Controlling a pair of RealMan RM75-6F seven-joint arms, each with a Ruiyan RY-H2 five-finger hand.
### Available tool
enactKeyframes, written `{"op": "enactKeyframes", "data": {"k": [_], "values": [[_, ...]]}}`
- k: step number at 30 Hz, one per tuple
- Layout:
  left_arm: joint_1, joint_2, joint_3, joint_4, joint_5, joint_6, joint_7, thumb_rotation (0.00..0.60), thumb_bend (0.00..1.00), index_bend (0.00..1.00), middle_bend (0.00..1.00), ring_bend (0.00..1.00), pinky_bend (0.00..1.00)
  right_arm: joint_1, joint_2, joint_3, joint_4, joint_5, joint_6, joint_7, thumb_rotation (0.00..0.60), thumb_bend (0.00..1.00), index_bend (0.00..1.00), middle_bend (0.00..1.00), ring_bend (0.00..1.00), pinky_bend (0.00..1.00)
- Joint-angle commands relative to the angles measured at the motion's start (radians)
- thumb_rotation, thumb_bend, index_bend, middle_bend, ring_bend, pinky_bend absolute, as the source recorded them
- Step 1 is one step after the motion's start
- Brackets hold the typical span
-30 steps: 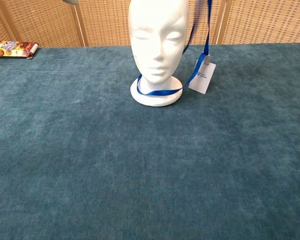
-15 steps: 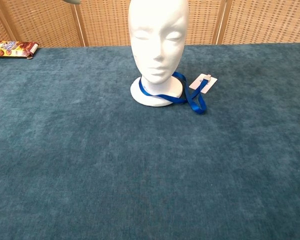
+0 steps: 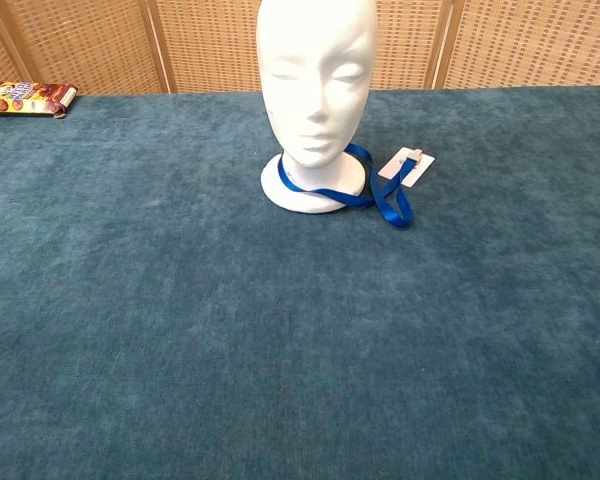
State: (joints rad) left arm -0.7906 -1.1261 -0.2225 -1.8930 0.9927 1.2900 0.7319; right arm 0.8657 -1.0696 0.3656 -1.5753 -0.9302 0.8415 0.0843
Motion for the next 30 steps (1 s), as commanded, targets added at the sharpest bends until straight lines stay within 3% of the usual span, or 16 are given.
{"op": "enactKeyframes", "data": {"k": [1,5,13,21,30], "values": [[0.061,0.033,0.016,-0.063,0.018,0.039,-0.088,0.222,0.06,0.58,0.83,0.77,0.85,-0.063,0.039,-0.01,-0.065,-0.029,0.062,0.022,0.119,0.27,0.42,0.78,0.91,0.91],[0.167,0.088,0.069,-0.152,0.074,0.091,-0.201,0.199,0.05,0.57,0.77,0.7,0.72,-0.163,0.077,-0.048,-0.159,-0.079,0.168,0.027,0.117,0.29,0.42,0.72,0.81,0.85],[0.347,0.165,0.175,-0.212,0.223,0.192,-0.358,0.155,0.05,0.57,0.72,0.66,0.66,-0.314,0.108,-0.123,-0.279,-0.162,0.324,0.008,0.122,0.29,0.43,0.62,0.69,0.77],[0.527,0.162,0.293,-0.128,0.396,0.3,-0.486,0.143,0.05,0.56,0.7,0.64,0.61,-0.465,0.115,-0.211,-0.349,-0.245,0.482,-0.049,0.118,0.29,0.45,0.58,0.62,0.73],[0.667,0.122,0.368,-0.032,0.493,0.366,-0.573,0.133,0.05,0.56,0.68,0.61,0.57,-0.609,0.069,-0.304,-0.355,-0.344,0.629,-0.125,0.119,0.29,0.46,0.57,0.61,0.72]]}}
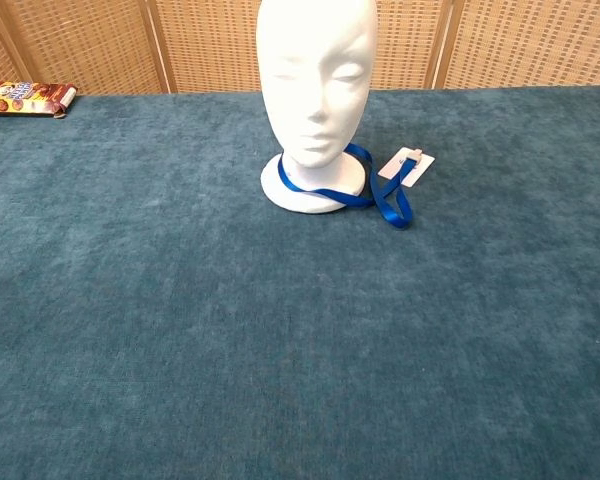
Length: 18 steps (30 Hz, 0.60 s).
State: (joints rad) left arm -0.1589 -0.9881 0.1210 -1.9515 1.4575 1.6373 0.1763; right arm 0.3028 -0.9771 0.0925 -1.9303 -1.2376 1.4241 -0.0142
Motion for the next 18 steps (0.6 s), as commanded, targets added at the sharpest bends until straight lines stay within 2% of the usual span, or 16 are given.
{"op": "enactKeyframes", "data": {"k": [1,10,14,18], "values": [[0.046,-0.022,0.027,0.035,0.038,0.026,-0.022,0.135,0.05,0.56,0.68,0.6,0.56,-0.058,-0.029,-0.036,0.002,-0.046,0.059,-0.03,0.118,0.29,0.46,0.57,0.61,0.72],[0.173,-0.112,0.061,0.134,0.102,0.104,-0.064,0.14,0.05,0.56,0.67,0.58,0.51,-0.181,-0.083,-0.107,0.044,-0.129,0.163,-0.072,0.116,0.29,0.48,0.57,0.61,0.71],[0.213,-0.128,0.078,0.151,0.128,0.12,-0.063,0.176,0.05,0.56,0.66,0.57,0.48,-0.218,-0.101,-0.123,0.051,-0.155,0.192,-0.099,0.118,0.29,0.48,0.57,0.6,0.71],[0.235,-0.142,0.079,0.169,0.152,0.126,-0.05,0.181,0.05,0.56,0.66,0.57,0.47,-0.239,-0.116,-0.129,0.061,-0.175,0.201,-0.106,0.117,0.29,0.48,0.57,0.59,0.71]]}}
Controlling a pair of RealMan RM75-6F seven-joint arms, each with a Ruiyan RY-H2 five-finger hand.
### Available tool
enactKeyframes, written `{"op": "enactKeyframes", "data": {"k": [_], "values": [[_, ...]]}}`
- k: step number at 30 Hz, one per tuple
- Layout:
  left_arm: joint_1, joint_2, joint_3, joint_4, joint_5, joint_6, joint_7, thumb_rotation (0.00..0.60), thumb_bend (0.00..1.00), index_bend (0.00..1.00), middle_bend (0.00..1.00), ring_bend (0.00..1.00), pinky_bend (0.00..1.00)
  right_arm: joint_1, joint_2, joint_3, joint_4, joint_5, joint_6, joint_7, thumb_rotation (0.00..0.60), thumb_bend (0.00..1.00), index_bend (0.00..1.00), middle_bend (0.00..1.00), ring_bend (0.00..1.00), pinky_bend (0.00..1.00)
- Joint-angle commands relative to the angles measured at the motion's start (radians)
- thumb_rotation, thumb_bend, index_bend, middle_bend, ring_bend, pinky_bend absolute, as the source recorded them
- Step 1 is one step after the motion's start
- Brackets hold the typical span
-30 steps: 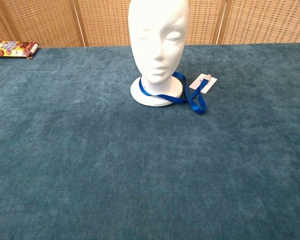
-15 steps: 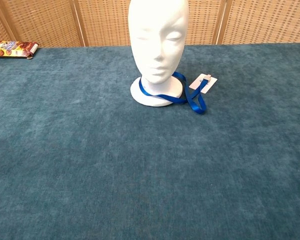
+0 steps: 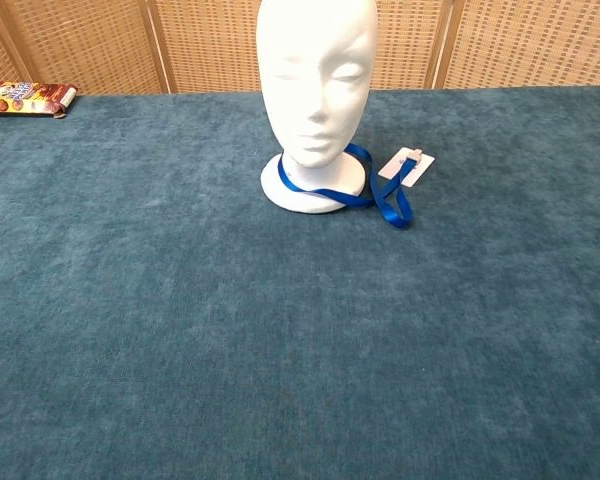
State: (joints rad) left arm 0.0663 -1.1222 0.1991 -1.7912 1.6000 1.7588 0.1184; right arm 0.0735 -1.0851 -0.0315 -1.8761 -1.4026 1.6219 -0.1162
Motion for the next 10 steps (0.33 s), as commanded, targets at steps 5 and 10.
{"op": "enactKeyframes", "data": {"k": [5,10], "values": [[0.024,-0.007,-0.014,0.002,0.015,-0.002,0.016,0.182,0.05,0.56,0.65,0.56,0.46,-0.032,-0.018,0.001,0.022,-0.028,0.012,0.009,0.119,0.28,0.48,0.57,0.59,0.71],[0.035,0.001,-0.033,-0.01,0.017,-0.002,0.025,0.187,0.05,0.56,0.65,0.56,0.46,-0.049,-0.019,0.01,0.034,-0.037,0.016,0.024,0.121,0.29,0.49,0.57,0.59,0.71]]}}
